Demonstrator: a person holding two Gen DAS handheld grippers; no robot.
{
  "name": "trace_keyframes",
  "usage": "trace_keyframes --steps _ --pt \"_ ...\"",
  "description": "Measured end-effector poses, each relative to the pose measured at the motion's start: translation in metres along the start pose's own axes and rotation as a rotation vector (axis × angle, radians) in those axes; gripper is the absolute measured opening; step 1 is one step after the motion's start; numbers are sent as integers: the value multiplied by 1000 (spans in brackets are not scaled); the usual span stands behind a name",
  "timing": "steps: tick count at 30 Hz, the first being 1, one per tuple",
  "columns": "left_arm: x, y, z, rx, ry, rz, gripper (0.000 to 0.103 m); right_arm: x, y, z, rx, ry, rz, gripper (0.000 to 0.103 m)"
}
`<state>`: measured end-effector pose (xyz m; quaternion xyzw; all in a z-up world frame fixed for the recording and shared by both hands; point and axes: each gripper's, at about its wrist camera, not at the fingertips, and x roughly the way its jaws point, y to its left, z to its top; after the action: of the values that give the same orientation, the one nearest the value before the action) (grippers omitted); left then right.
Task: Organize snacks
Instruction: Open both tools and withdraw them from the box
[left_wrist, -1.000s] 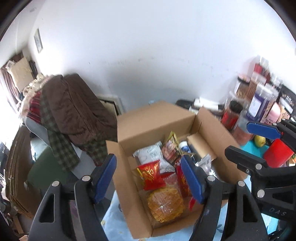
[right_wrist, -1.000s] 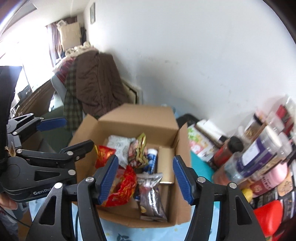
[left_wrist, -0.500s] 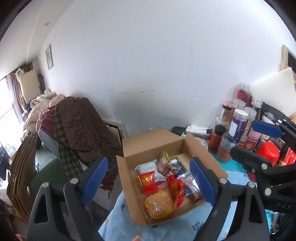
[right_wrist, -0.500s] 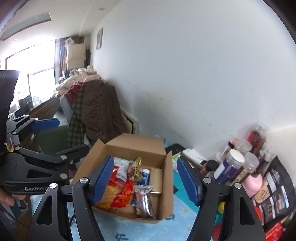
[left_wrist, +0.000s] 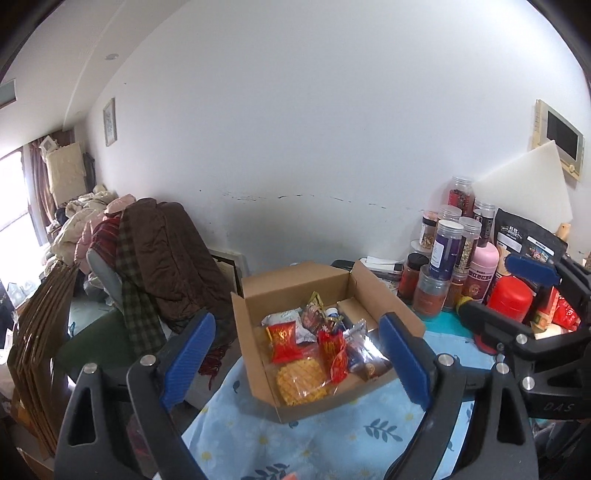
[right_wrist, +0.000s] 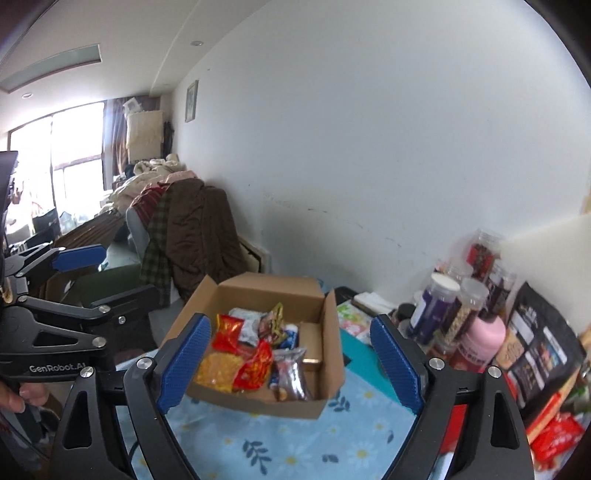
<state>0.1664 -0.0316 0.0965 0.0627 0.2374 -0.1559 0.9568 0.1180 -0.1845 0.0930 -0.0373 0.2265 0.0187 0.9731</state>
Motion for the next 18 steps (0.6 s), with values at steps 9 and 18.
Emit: trace_keyframes --steps 9,18 --pt "-15 -7 -39 -18 27 21 91 -6 10 -44 31 38 14 89" --pt "-15 -8 -71 -62 88 69 91 -5 12 -69 41 67 57 89"
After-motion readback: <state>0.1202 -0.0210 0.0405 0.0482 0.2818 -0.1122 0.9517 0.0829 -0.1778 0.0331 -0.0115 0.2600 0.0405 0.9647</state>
